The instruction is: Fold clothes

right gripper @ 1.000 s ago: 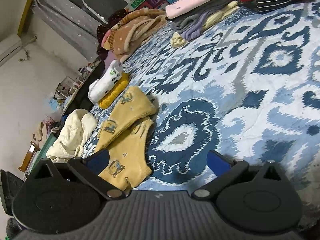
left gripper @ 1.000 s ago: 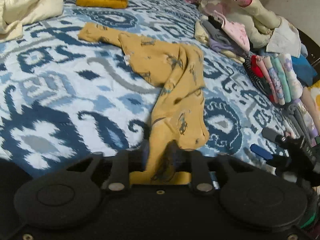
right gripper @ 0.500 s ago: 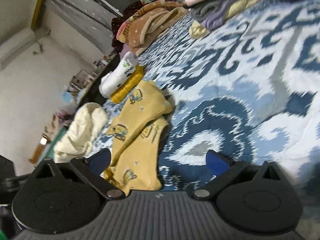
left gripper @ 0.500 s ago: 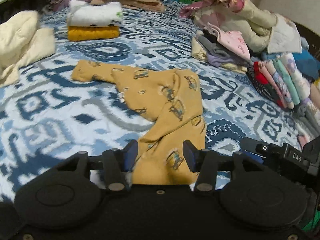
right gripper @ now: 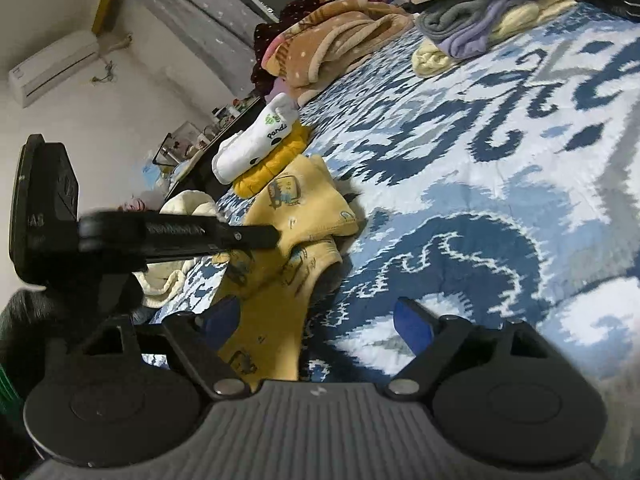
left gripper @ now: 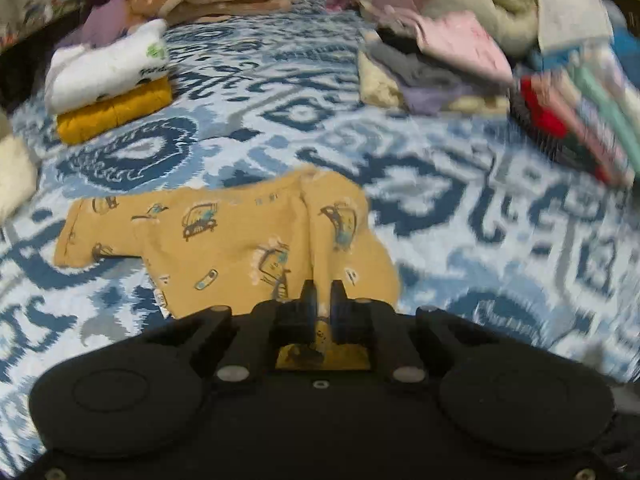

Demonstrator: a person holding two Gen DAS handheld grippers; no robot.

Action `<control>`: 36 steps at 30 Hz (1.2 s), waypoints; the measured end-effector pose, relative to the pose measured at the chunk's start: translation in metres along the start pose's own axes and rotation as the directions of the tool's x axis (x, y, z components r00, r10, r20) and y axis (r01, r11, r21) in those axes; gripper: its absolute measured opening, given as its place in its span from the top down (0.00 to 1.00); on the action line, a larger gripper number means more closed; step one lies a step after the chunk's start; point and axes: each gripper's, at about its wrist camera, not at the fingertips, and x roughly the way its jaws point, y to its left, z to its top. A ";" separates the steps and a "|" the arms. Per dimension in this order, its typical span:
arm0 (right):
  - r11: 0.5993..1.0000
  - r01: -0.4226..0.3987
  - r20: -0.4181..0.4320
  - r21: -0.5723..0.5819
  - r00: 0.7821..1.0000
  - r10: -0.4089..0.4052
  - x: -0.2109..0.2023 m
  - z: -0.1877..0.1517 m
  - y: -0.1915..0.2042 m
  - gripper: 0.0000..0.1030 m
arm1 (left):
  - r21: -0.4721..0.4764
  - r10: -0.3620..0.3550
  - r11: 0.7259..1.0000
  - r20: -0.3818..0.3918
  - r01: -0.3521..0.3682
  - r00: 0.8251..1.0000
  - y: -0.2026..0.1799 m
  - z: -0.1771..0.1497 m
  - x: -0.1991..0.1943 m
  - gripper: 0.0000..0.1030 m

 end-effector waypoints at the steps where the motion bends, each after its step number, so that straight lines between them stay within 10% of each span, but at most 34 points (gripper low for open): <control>1: 1.000 -0.001 0.001 -0.001 1.000 0.002 0.001 0.001 0.000 0.19 | -0.025 0.005 1.000 0.020 -0.005 1.000 0.010 0.000 -0.006 0.95; 11: 0.999 -0.013 -0.012 -0.031 1.000 0.013 0.011 0.003 0.005 0.15 | -0.383 0.128 0.921 0.108 -0.078 0.986 0.135 -0.024 -0.064 0.95; 21: 1.000 -0.017 -0.014 -0.023 1.000 0.016 0.010 0.003 0.004 0.15 | -0.553 0.294 0.795 -0.009 -0.250 0.956 0.204 -0.061 -0.078 0.95; 26: 0.999 -0.048 -0.024 0.020 0.999 0.048 0.011 0.006 0.003 0.14 | -0.415 0.383 0.843 0.020 -0.341 0.923 0.171 -0.054 -0.097 0.66; 36: 0.942 -0.140 -0.160 0.306 0.968 0.196 0.066 0.025 0.010 0.10 | -0.010 0.063 0.998 0.053 -0.062 0.997 0.065 -0.076 -0.107 0.52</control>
